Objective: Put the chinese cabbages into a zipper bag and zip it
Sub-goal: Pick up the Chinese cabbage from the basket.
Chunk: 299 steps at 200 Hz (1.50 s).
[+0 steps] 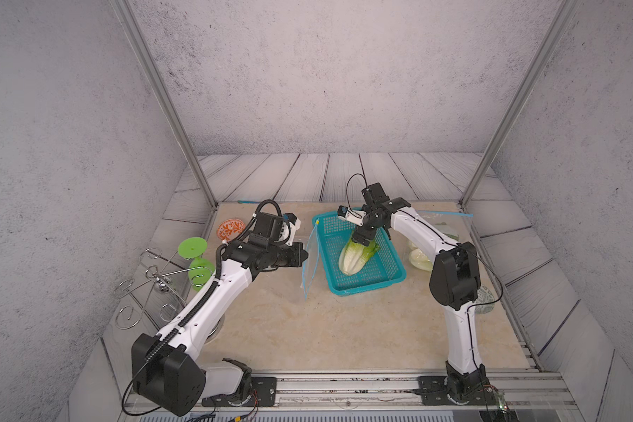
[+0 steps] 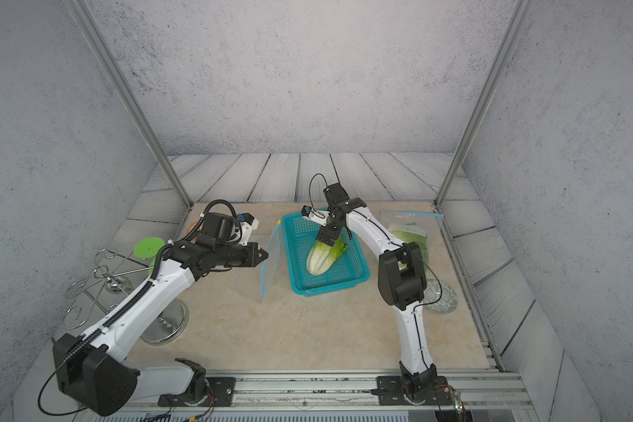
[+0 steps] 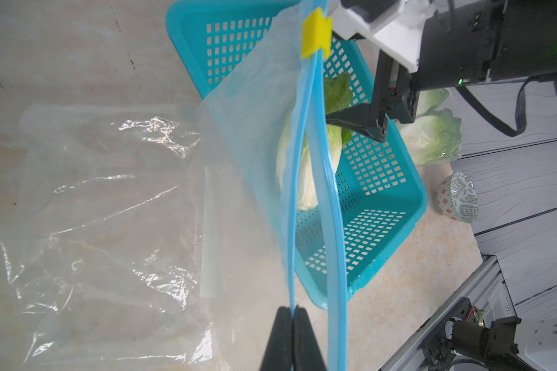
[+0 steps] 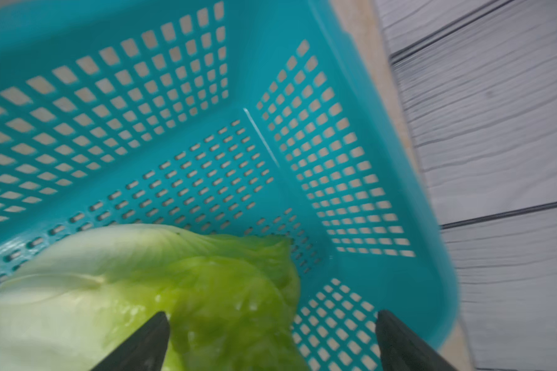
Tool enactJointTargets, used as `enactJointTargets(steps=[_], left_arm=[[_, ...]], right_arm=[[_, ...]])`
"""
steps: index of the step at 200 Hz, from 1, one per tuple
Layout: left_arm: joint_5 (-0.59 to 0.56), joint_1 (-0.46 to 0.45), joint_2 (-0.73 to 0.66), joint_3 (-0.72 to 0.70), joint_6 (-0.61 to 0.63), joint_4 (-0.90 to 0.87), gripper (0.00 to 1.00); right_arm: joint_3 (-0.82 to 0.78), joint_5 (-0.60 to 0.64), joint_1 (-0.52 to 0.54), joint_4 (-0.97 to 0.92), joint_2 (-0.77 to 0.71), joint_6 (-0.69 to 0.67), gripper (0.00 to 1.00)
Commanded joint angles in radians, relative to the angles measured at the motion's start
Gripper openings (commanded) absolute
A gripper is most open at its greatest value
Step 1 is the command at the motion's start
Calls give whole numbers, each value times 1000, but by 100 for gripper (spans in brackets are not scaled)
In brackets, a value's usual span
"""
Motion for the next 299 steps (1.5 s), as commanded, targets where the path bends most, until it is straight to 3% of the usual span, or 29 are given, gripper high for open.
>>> enactJointTargets(steps=[1,57,91,115,140,154,171,207,218,243,265,299], left_arm=[[7,5,-13,-4,-7,16,0],[-58,18,-43,48,21,-49,0],[-58,19,-49,59,27,-65,0],[-57,19,-55,56,28,-62,0],[-63,19,-61,51,34,-65,0],[-74,19,-67,51,33,-71,0],[-77,20,-71,51,33,-73,0],[-47,19,-67,47,26,-51,0],[-41,20,-63,46,24,-48,0],[-31,19,-54,46,26,-44,0],[-26,19,-48,55,26,-47,0],[-28,20,-46,52,32,-48,0]], right_arm=[[-46,-107,-14,-72,-3,115,98],[-252,-23,-36,-112,-114,501,85],[-370,61,-65,-123,-202,831,80],[-500,8,-83,-92,-284,1082,76],[-682,-149,-49,22,-414,1214,74],[-719,-188,0,16,-486,1175,78],[-693,-131,11,-85,-546,1059,86],[-647,240,21,-170,-592,643,95],[-621,296,24,-169,-579,536,96],[-628,217,40,-77,-574,256,100],[-633,116,40,-44,-553,90,99],[-559,-71,36,-154,-422,56,99]])
